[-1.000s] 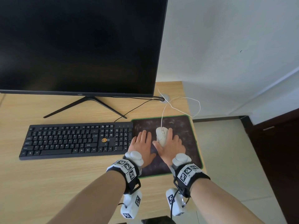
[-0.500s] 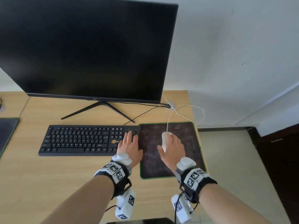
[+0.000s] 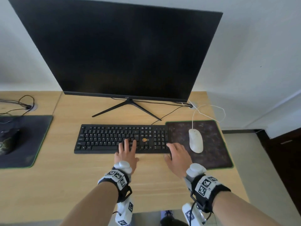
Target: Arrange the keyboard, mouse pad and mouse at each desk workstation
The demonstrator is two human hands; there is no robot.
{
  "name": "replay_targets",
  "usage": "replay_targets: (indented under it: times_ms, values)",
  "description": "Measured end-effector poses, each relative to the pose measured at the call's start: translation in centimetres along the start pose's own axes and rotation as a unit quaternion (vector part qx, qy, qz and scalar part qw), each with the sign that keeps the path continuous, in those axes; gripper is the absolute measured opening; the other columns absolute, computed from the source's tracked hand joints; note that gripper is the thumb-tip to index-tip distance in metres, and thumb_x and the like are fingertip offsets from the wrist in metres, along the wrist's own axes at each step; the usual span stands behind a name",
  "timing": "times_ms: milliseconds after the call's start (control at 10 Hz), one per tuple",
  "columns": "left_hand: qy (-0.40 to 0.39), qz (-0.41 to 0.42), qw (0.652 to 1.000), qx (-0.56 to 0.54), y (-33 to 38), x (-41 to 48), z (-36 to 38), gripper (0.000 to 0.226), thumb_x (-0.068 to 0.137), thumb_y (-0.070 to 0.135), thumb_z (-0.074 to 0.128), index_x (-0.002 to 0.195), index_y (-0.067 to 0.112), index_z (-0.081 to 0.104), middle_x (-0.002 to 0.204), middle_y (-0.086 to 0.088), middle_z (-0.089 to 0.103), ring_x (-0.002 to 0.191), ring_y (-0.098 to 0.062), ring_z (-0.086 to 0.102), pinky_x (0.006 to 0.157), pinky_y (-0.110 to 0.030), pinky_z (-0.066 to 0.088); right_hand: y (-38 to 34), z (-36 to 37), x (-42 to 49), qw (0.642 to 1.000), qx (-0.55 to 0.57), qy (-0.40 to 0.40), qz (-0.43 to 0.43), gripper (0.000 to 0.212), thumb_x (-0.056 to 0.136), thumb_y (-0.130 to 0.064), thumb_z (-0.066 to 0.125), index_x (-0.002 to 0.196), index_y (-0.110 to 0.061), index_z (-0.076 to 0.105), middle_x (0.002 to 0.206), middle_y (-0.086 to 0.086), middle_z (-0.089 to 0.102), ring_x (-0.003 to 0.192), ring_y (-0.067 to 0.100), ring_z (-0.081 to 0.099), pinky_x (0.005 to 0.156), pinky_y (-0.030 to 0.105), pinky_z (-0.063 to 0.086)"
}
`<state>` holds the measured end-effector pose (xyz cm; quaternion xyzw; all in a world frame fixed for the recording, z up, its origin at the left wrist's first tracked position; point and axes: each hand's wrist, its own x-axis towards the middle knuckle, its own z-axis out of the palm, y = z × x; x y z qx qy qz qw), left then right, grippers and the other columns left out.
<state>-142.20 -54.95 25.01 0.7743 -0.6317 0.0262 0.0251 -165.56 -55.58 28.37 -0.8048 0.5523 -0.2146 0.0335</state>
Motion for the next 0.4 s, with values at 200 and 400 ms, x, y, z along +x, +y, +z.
replay_targets:
  times_ms: [200, 400]
  values:
    - [0.007, 0.029, 0.999, -0.043, 2.6, -0.2, -1.3, 0.087, 0.091, 0.045, 0.058, 0.152, 0.025, -0.001, 0.16, -0.011, 0.005, 0.142, -0.035, 0.015, 0.105, -0.051, 0.037, 0.5, -0.4, -0.5, 1.0, -0.002, -0.007, 0.011, 0.042, 0.092, -0.03, 0.052, 0.129, -0.012, 0.05, 0.124, 0.009, 0.057, 0.113, 0.03, 0.05, 0.086, 0.04, 0.048]
    - [0.042, 0.093, 0.987, -0.123, 5.7, -2.2, -1.6, 0.079, 0.091, 0.04, 0.055, 0.152, 0.021, 0.008, 0.162, -0.011, 0.009, 0.147, -0.031, 0.012, 0.114, -0.049, 0.025, 1.2, -0.4, 0.8, 0.999, 0.007, 0.004, 0.035, 0.042, 0.091, -0.031, 0.053, 0.13, -0.015, 0.05, 0.125, 0.009, 0.057, 0.115, 0.029, 0.05, 0.084, 0.038, 0.047]
